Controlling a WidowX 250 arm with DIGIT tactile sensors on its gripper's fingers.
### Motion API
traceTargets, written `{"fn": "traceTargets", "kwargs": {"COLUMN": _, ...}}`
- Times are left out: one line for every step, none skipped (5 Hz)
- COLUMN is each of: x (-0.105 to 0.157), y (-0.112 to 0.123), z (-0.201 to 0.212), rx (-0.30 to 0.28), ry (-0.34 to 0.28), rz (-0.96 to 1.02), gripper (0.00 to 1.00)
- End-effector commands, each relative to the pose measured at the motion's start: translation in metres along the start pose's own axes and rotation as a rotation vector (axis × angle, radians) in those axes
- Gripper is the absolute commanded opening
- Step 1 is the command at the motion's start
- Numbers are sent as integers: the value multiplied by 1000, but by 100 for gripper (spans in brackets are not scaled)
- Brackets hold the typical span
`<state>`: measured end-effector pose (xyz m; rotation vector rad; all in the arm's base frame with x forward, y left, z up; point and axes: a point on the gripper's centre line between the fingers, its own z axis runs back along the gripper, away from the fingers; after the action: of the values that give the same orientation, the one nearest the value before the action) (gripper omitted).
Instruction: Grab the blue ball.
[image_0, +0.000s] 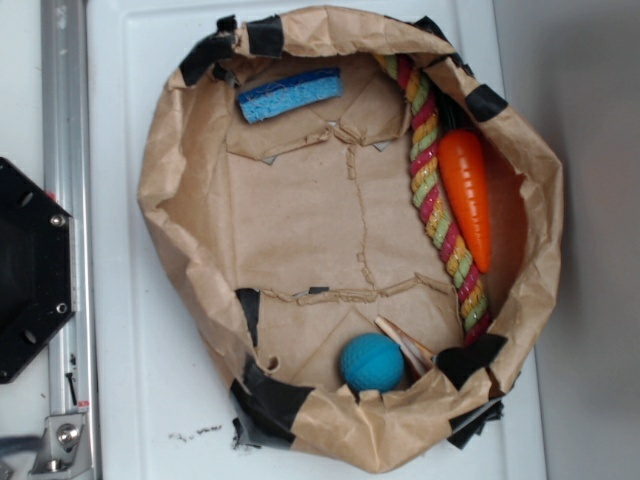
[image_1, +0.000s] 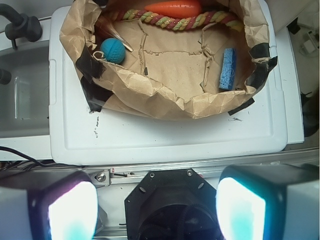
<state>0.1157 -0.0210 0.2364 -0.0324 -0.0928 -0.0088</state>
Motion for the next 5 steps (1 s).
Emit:
{"fn": "traceTargets", "kwargs": {"x": 0, "y": 0, "z": 0, "rx": 0, "ry": 0, "rz": 0, "gripper": 100}}
{"fn": "traceTargets", "kwargs": {"x": 7, "y": 8, "z": -17, "rx": 74, "ry": 60, "rz": -70, "gripper": 100}}
{"fn": "traceTargets", "kwargs": {"x": 7, "y": 8, "z": -17, "rx": 74, "ry": 60, "rz": -70, "gripper": 100}}
{"fn": "traceTargets", "kwargs": {"x": 7, "y": 8, "z": -17, "rx": 74, "ry": 60, "rz": -70, "gripper": 100}}
{"fn": "traceTargets", "kwargs": {"x": 7, "y": 8, "z": -17, "rx": 74, "ry": 60, "rz": -70, "gripper": 100}}
